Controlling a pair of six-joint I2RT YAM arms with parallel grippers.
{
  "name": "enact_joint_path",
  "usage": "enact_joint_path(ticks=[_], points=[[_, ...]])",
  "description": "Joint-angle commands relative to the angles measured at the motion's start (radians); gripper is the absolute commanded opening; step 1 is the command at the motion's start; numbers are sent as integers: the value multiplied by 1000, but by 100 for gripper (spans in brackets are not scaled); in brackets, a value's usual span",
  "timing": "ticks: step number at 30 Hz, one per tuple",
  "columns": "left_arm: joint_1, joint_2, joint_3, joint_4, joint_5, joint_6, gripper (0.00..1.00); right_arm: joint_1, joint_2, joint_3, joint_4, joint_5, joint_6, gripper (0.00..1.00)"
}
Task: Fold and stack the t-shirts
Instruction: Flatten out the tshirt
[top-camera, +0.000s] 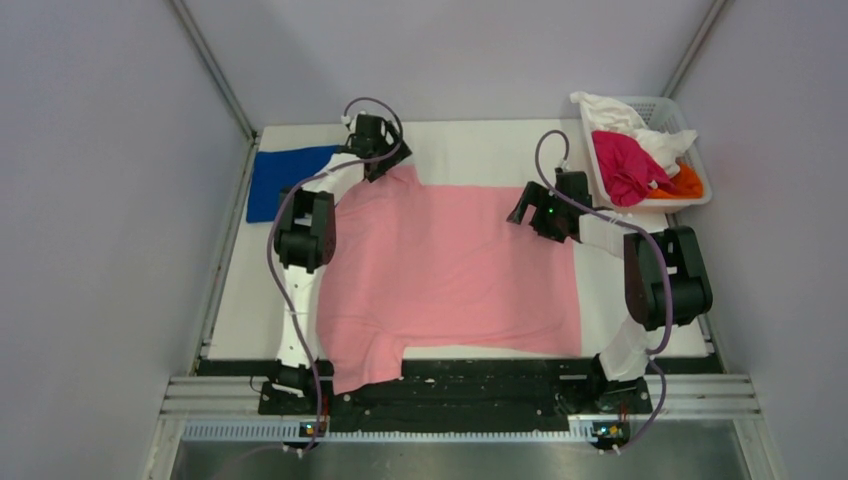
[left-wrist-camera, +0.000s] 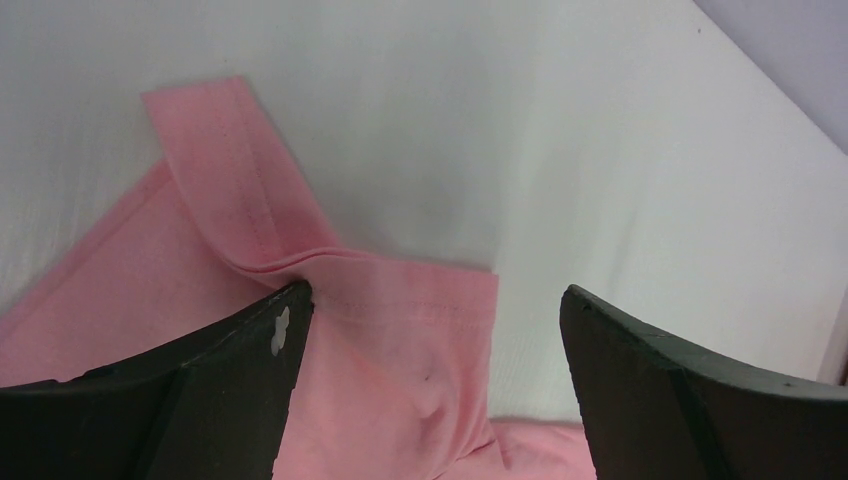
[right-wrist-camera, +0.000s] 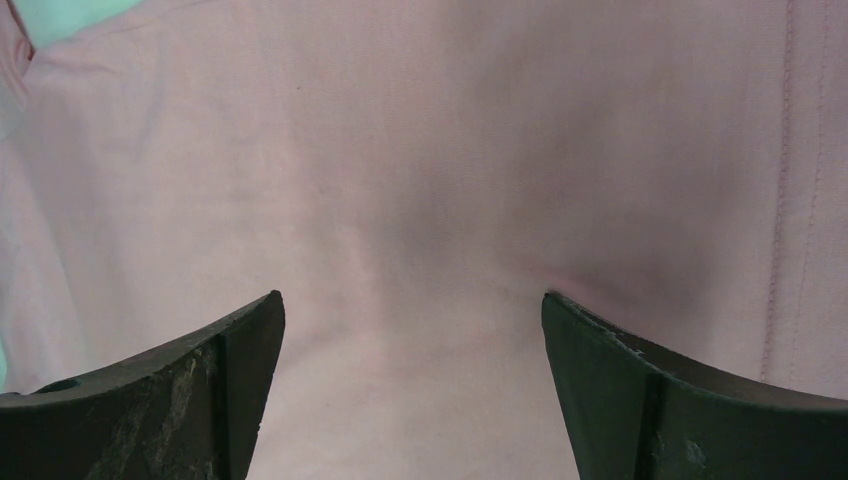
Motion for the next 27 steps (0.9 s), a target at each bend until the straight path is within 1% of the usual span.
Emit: enact_joint_path(ticks=[1,4,7,10,13,15,17,20,22,24,27], points=[[-2,36,47,55,28,-58,99,8,22,28,-28,27,-26,99],[-2,62,78,137,71,-117,99,8,30,33,-26,33,-26,99],[-4,104,121,212,66,-173,98,9,30,36,-27,38,-30,99],[-2,188,232,226,38,-206,98,8,34,38,-27,44,-34,99],[-2,266,354,252,48,-232,99,8,36,39,-30,43,-37,99],[-2,292,396,309,67,-251,98,8,35,43,-36,51,-41,99],[-2,287,421,316,72,-251,99,7,31,54,-55,61,-47,99],[-2,213,410,253,80,-178,99,9,4,73,-75,86,-57,99],[-2,113,357,157,71,-98,98,8,-19,86,-87,101,-64,99],[-2,-11,261,64,35,-12,99,9,-43,96,-102,123,-71,99],[-2,-212,78,-80,-68,84,99,8,-79,85,-115,154,-74,99]])
